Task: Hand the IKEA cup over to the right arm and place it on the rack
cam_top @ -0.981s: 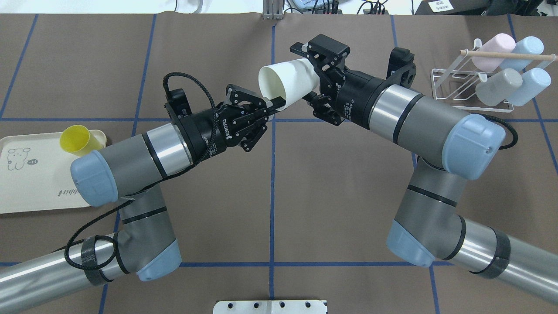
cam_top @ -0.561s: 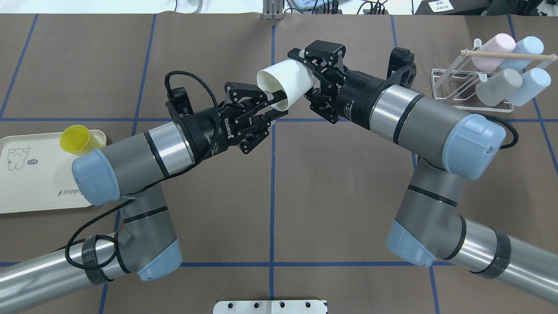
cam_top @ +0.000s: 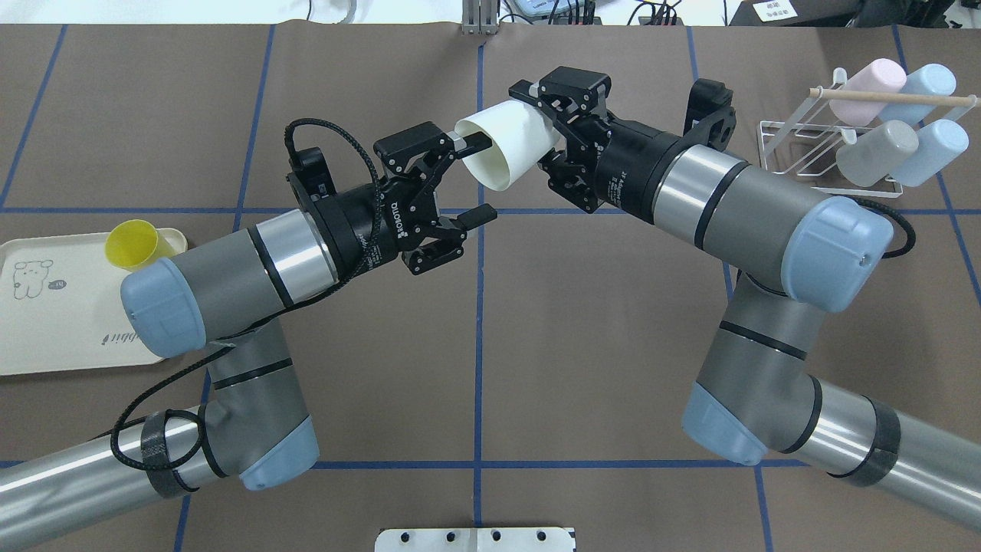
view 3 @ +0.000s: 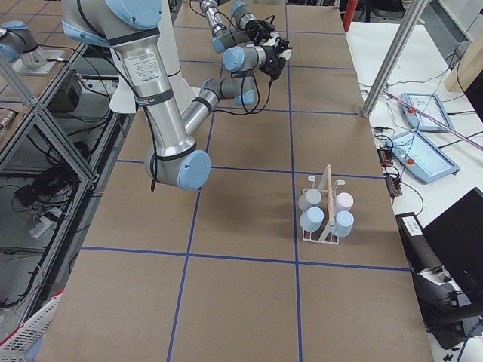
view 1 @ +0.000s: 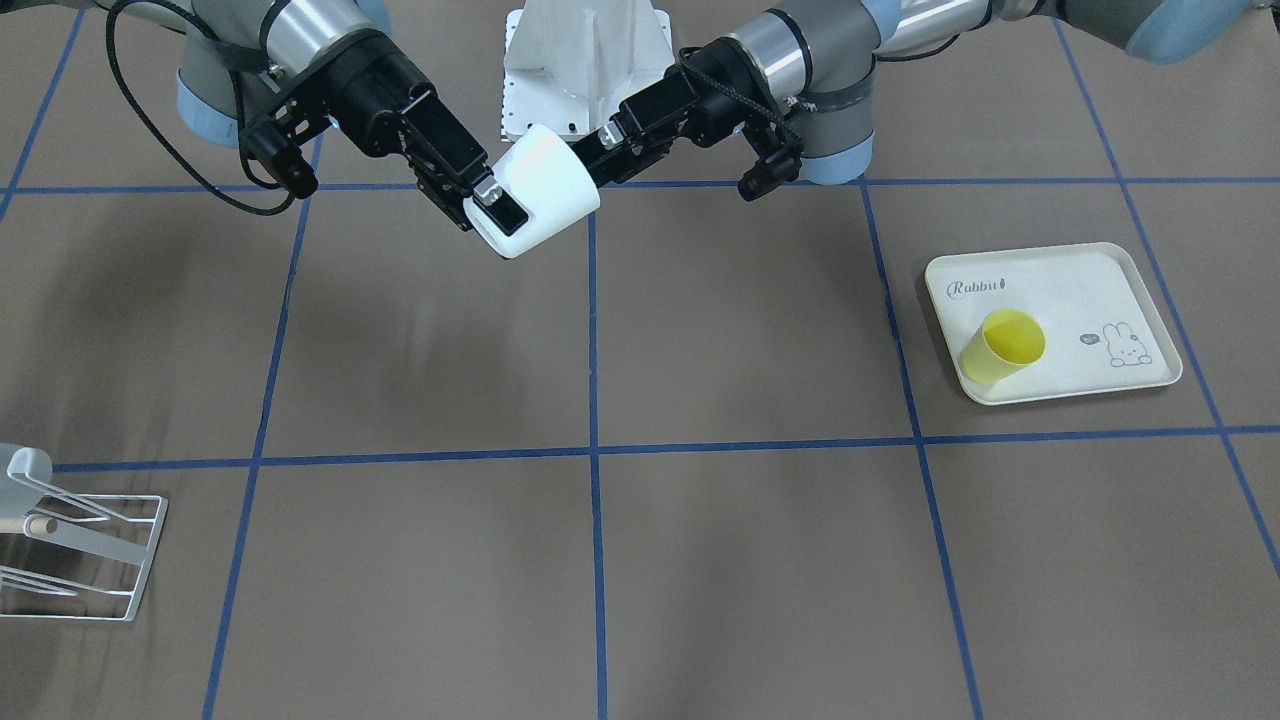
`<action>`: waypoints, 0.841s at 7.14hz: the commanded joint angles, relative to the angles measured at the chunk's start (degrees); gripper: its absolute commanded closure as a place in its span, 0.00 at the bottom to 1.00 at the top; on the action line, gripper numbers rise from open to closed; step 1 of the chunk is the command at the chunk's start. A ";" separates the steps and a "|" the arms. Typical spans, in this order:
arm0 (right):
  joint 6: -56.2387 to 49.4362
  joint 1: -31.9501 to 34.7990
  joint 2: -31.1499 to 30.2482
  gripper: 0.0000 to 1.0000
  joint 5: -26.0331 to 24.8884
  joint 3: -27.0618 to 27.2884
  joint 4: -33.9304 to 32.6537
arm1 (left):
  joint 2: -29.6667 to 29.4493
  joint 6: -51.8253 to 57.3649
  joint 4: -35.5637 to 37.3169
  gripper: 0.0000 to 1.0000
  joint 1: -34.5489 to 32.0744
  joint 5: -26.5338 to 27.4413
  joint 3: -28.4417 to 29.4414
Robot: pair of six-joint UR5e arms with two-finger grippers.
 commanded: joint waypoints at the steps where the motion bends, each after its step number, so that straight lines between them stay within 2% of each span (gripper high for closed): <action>1: -5.26 3.55 -0.63 1.00 -0.14 -1.45 -3.12 | 0.35 1.90 1.10 0.00 -1.50 -0.31 0.17; 2: -11.73 4.61 -0.46 1.00 -1.80 -1.12 -8.54 | 0.96 8.79 5.72 0.00 -1.51 -0.40 -0.27; 4: -21.95 5.41 -0.54 1.00 -10.91 -0.50 -19.34 | 1.05 18.13 16.17 0.00 -2.73 -3.20 -1.58; 6: -31.27 5.68 -0.46 1.00 -21.97 1.69 -36.71 | 1.14 26.22 31.69 0.00 -3.71 -4.71 -7.00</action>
